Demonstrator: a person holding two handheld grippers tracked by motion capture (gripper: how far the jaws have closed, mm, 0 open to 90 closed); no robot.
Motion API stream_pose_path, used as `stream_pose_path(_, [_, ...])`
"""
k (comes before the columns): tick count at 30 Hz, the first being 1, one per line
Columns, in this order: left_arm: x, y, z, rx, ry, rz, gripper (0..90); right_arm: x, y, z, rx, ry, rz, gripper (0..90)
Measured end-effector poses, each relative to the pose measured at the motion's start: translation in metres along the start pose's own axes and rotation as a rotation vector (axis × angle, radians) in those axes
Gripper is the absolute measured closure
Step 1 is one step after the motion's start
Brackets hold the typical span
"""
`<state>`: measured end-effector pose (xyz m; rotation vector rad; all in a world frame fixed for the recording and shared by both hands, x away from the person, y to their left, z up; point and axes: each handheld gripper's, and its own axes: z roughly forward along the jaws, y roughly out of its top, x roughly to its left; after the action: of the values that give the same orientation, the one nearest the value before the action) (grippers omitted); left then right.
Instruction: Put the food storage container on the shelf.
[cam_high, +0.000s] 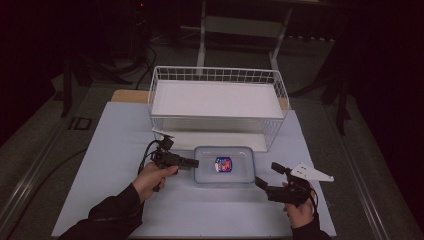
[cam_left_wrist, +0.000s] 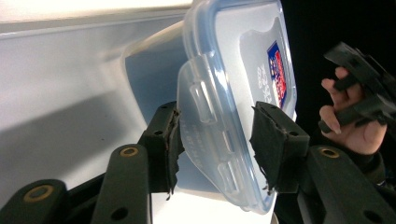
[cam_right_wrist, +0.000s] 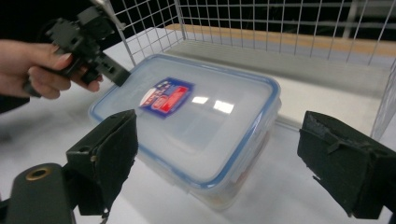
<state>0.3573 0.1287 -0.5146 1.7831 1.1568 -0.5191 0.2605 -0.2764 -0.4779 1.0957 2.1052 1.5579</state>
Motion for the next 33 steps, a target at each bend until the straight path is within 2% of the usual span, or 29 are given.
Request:
stream_pose_path(4, [-0.006,-0.004,-0.002,-0.009,0.013,0.037,54.6,-0.005,0.002,0.005,0.035,0.026,0.005,10.7])
stream_pose_path(7, [-0.010,-0.005,-0.003,-0.007,0.023,0.068,54.9,-0.009,0.005,0.009,0.083,0.048,0.016,15.9])
stream_pose_path(10, [-0.011,-0.007,-0.004,-0.006,0.022,0.086,55.5,-0.014,0.008,0.015,0.116,0.053,0.026,15.9])
stream_pose_path(12, [-0.012,-0.007,-0.004,-0.006,0.019,0.094,55.9,-0.018,0.010,0.018,0.136,0.050,0.055,16.2])
stream_pose_path(17, [-0.014,-0.009,-0.005,-0.009,0.017,0.114,56.4,-0.028,0.012,0.028,0.192,0.101,0.121,21.6])
stream_pose_path(23, [-0.020,-0.011,-0.005,-0.001,0.035,0.155,56.7,-0.033,0.008,0.036,0.236,0.145,0.176,22.8])
stream_pose_path(27, [-0.021,-0.012,-0.006,0.000,0.033,0.163,57.0,-0.034,0.004,0.041,0.274,0.159,0.185,26.1])
stream_pose_path(29, [-0.020,-0.013,-0.006,0.000,0.028,0.163,57.2,-0.034,0.004,0.043,0.292,0.182,0.196,27.8])
stream_pose_path(33, [-0.020,-0.014,-0.006,0.005,0.024,0.165,57.6,-0.035,0.003,0.046,0.304,0.202,0.214,33.5])
